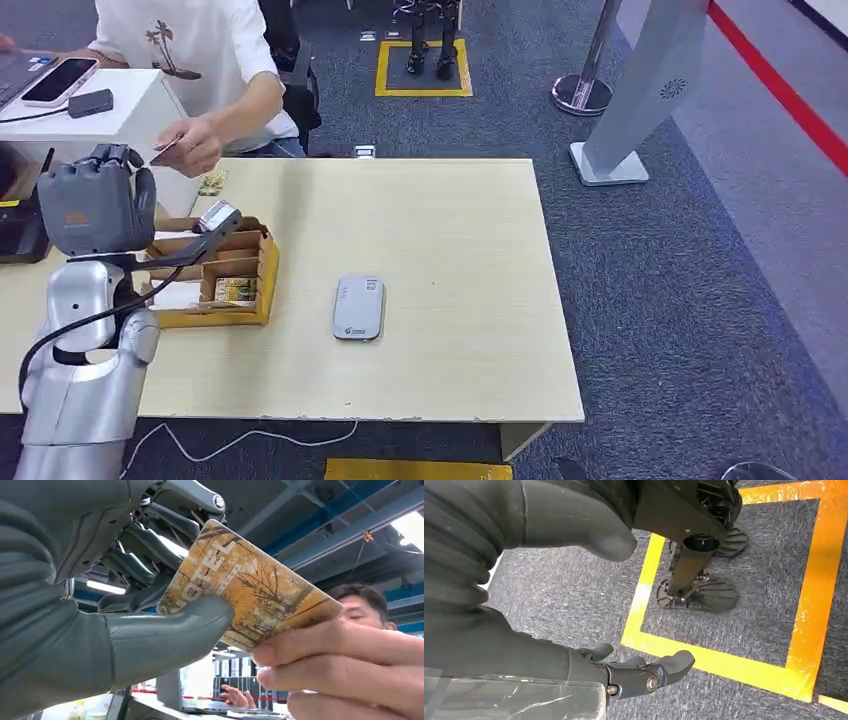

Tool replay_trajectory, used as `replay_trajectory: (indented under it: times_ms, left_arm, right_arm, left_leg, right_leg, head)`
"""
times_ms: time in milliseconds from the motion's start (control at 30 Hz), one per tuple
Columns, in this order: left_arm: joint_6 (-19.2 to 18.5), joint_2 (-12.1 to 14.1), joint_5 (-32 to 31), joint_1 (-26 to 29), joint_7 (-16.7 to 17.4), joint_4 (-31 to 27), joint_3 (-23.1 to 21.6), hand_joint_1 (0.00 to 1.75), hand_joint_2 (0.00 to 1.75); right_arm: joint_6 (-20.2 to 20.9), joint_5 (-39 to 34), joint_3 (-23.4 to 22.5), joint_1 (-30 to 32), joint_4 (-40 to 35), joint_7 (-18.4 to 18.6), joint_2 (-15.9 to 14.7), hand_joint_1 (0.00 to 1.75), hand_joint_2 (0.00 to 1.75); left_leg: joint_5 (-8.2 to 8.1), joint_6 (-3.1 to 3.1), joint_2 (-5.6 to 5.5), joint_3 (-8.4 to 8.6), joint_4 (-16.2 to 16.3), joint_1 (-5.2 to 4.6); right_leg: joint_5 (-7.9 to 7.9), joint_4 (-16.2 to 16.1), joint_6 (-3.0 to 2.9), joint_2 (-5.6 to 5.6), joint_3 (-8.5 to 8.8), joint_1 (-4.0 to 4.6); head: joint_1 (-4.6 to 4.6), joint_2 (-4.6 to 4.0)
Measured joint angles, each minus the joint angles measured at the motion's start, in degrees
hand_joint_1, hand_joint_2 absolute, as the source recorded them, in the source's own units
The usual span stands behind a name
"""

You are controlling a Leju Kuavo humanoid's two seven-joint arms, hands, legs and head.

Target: Pass the card to the sensor for recognition and then transmit it.

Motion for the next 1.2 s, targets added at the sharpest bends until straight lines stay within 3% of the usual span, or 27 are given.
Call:
replay_trajectory:
  times_ms: [233,500,533,567,1200]
  left_arm:
    - [0.13,0.92,0.0,0.89,0.5,-0.09,1.29,1.75,1.75]
    - [1.33,4.26,0.02,2.06,1.55,2.97,3.23,1.75,1.75]
    - [1.68,4.39,0.02,2.22,1.57,3.52,3.32,1.64,1.75]
    - [1.84,4.52,0.02,2.38,1.7,3.95,3.32,0.0,1.75]
    - [1.66,5.57,0.0,2.53,3.17,6.69,3.3,0.0,1.75]
  right_arm:
    - [0.0,-0.09,-0.09,0.18,0.0,-0.26,0.02,0.0,1.75]
    - [0.0,-0.02,-0.31,0.38,0.0,-0.5,0.02,0.0,1.75]
    - [0.0,-0.02,-0.31,0.37,0.0,-0.5,0.02,0.0,1.75]
    - [0.0,-0.02,-0.31,0.37,-0.02,-0.5,0.02,0.0,1.75]
    - [0.0,0.0,-0.66,0.38,-0.02,-0.5,0.02,0.0,1.75]
  left_leg:
    - [-0.01,0.0,0.07,0.0,0.0,0.01]
    - [-0.01,-0.01,0.08,0.0,-0.03,0.01]
    - [-0.01,-0.01,0.07,-0.01,-0.03,0.01]
    - [-0.01,-0.01,0.07,-0.01,-0.03,0.01]
    - [-0.01,0.0,0.07,0.0,-0.01,0.0]
  right_leg:
    - [0.0,0.0,0.0,0.07,-0.03,0.01]
    - [-0.02,0.0,-0.02,0.08,-0.07,0.01]
    - [-0.02,0.0,-0.02,0.07,-0.07,0.01]
    - [-0.02,0.0,-0.02,0.08,-0.07,0.01]
    - [-0.01,0.0,-0.02,0.08,-0.06,0.0]
  head:
    - [0.04,0.0]
    - [0.02,0.0]
    - [0.02,0.0]
    - [0.04,0.0]
    - [0.02,0.0]
